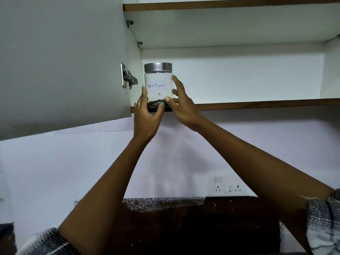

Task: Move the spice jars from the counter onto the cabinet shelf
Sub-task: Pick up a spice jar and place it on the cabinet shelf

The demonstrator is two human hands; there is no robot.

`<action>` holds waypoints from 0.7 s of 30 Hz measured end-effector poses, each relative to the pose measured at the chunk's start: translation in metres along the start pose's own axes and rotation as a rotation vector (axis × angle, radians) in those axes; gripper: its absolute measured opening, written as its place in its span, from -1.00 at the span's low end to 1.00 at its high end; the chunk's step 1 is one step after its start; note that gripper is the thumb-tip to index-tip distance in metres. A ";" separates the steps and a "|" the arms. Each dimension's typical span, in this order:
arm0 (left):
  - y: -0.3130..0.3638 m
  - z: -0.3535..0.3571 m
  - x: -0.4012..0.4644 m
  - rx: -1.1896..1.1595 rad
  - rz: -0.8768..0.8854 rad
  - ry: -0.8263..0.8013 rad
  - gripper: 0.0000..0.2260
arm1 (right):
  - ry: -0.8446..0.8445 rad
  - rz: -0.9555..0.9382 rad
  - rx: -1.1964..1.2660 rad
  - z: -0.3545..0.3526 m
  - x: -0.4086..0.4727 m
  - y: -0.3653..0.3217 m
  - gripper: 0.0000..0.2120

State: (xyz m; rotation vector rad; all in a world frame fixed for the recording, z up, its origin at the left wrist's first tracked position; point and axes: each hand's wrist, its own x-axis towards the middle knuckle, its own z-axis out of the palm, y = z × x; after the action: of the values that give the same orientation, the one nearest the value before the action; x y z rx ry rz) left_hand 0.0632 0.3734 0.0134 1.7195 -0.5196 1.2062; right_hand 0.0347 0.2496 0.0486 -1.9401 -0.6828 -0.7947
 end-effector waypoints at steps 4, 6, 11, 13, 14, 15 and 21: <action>-0.010 0.004 0.008 0.099 -0.014 0.010 -0.35 | 0.003 0.023 -0.193 0.008 0.017 0.008 -0.41; -0.013 0.007 0.010 0.159 -0.018 0.018 -0.36 | 0.010 0.013 -0.279 0.014 0.023 0.013 -0.42; -0.016 0.013 0.016 0.300 -0.024 0.035 -0.43 | 0.016 -0.021 -0.474 0.030 0.037 0.025 -0.42; -0.016 0.016 0.018 0.368 -0.050 0.032 -0.44 | 0.015 -0.037 -0.521 0.033 0.039 0.030 -0.41; -0.016 0.018 0.019 0.410 -0.063 0.028 -0.44 | 0.020 -0.050 -0.539 0.034 0.039 0.033 -0.41; -0.015 0.019 0.021 0.455 -0.078 0.021 -0.44 | 0.028 -0.062 -0.550 0.035 0.039 0.035 -0.42; -0.014 0.019 0.030 0.621 -0.147 -0.039 -0.42 | 0.051 -0.096 -0.554 0.038 0.037 0.040 -0.43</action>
State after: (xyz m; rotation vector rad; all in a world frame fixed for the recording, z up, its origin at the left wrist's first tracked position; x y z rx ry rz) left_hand 0.0959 0.3683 0.0325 2.2554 -0.0255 1.3101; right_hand 0.0970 0.2706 0.0409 -2.3803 -0.5647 -1.1832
